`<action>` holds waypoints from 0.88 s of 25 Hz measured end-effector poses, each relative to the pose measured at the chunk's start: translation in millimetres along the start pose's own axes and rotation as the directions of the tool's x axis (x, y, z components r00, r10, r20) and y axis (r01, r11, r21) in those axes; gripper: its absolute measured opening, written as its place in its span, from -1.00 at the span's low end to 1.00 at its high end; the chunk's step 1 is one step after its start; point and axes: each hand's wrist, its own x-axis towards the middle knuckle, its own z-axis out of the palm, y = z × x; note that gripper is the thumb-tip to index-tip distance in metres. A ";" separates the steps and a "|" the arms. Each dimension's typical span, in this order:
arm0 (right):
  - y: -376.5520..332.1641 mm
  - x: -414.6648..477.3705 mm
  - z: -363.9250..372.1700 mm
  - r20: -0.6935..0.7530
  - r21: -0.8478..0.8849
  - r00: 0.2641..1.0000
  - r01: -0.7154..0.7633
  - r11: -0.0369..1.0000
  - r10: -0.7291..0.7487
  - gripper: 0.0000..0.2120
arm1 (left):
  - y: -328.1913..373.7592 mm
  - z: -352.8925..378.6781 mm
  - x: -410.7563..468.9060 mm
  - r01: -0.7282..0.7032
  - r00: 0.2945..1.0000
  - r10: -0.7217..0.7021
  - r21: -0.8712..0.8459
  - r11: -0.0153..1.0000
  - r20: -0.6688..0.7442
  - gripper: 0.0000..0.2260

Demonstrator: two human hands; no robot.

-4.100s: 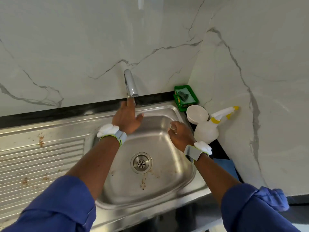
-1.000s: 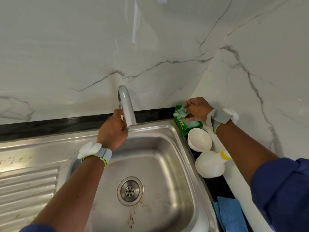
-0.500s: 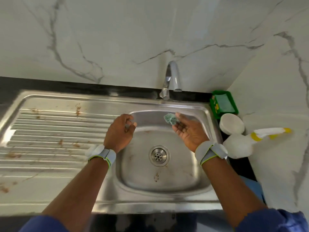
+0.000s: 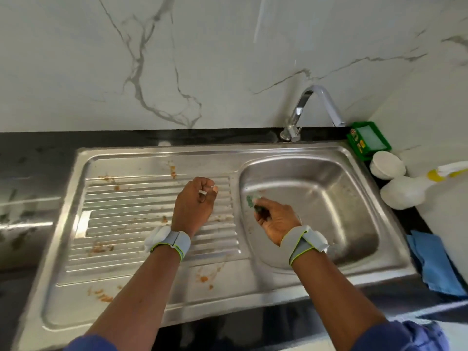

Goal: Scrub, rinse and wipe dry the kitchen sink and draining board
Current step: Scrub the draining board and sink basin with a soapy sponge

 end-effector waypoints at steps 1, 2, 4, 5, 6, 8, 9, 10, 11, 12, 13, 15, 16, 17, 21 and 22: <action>15.7 -8.5 13.8 -0.044 -0.012 0.999 0.032 0.999 -0.032 -0.81 | -5.6 -14.6 -1.1 -0.006 1.000 0.006 -0.002 1.000 0.013 -0.92; 26.2 -13.2 19.8 -0.057 -0.001 0.997 0.055 0.998 -0.055 -0.75 | -8.4 -22.9 -2.6 -0.005 1.000 0.005 0.000 1.000 0.027 -0.92; 39.0 -22.7 26.7 -0.017 0.050 0.996 0.084 0.995 -0.083 -0.63 | -15.0 -38.3 -5.5 -0.020 0.999 0.020 -0.005 1.000 0.041 -0.91; 43.0 -27.7 28.0 0.027 0.052 0.996 0.081 0.995 -0.083 -0.61 | -17.8 -45.1 -7.6 -0.024 0.999 0.023 0.001 1.000 0.046 -0.91; 46.4 -30.6 28.4 0.066 0.037 0.995 0.073 0.997 -0.075 -0.63 | -21.9 -51.0 -8.4 -0.017 0.999 0.017 0.004 1.000 0.048 -0.91; 54.5 -46.5 30.1 0.094 0.007 0.994 0.059 0.998 -0.059 -0.75 | -30.9 -64.9 -18.5 0.003 0.999 -0.004 0.009 1.000 0.043 -0.91; 58.1 -51.6 29.2 0.085 -0.011 0.995 0.044 0.999 -0.043 -0.82 | -32.9 -69.7 -24.6 0.017 0.999 -0.018 0.015 1.000 0.038 -0.91; 61.9 -55.9 28.3 0.071 -0.014 0.997 0.025 1.000 -0.024 -0.87 | -34.6 -74.4 -31.4 0.024 0.999 -0.025 0.021 0.999 0.032 -0.92; 63.7 -61.0 28.1 0.071 -0.003 0.997 -0.005 1.000 0.006 -0.89 | -35.4 -78.2 -36.7 0.035 0.999 -0.035 0.026 0.999 0.025 -0.92; 70.6 -66.4 26.0 0.082 -0.009 0.996 -0.035 0.999 0.035 -0.88 | -38.8 -83.8 -46.6 0.045 0.999 -0.046 0.033 0.998 0.019 -0.92; 77.5 -69.4 24.4 0.093 -0.023 0.995 -0.041 0.999 0.043 -0.88 | -42.4 -89.0 -54.5 0.051 0.998 -0.052 0.041 0.998 0.024 -0.92; 92.6 -76.3 21.2 0.096 -0.084 0.995 0.001 0.996 0.007 -0.90 | -51.5 -99.4 -69.0 0.047 0.998 -0.050 0.073 0.996 0.038 -0.93; 104.0 -79.0 19.3 0.080 -0.134 0.997 0.021 0.991 -0.010 -0.86 | -57.1 -107.2 -77.1 0.053 0.998 -0.056 0.082 0.995 0.038 -0.93; 112.8 -81.4 18.1 0.073 -0.182 0.997 0.037 0.983 -0.024 -0.84 | -60.7 -115.1 -82.8 0.043 0.999 -0.046 0.085 0.995 0.028 -0.93; 149.9 -91.6 15.5 0.161 -0.632 0.931 0.353 0.690 -0.328 -0.94 | -77.0 -158.3 -99.3 -0.020 0.998 0.028 0.135 0.991 -0.055 -0.96; 158.7 -97.4 19.6 0.243 -0.779 0.859 0.450 0.436 -0.451 -0.96 | -84.0 -174.4 -99.7 -0.020 0.996 0.033 0.144 0.989 -0.085 -0.95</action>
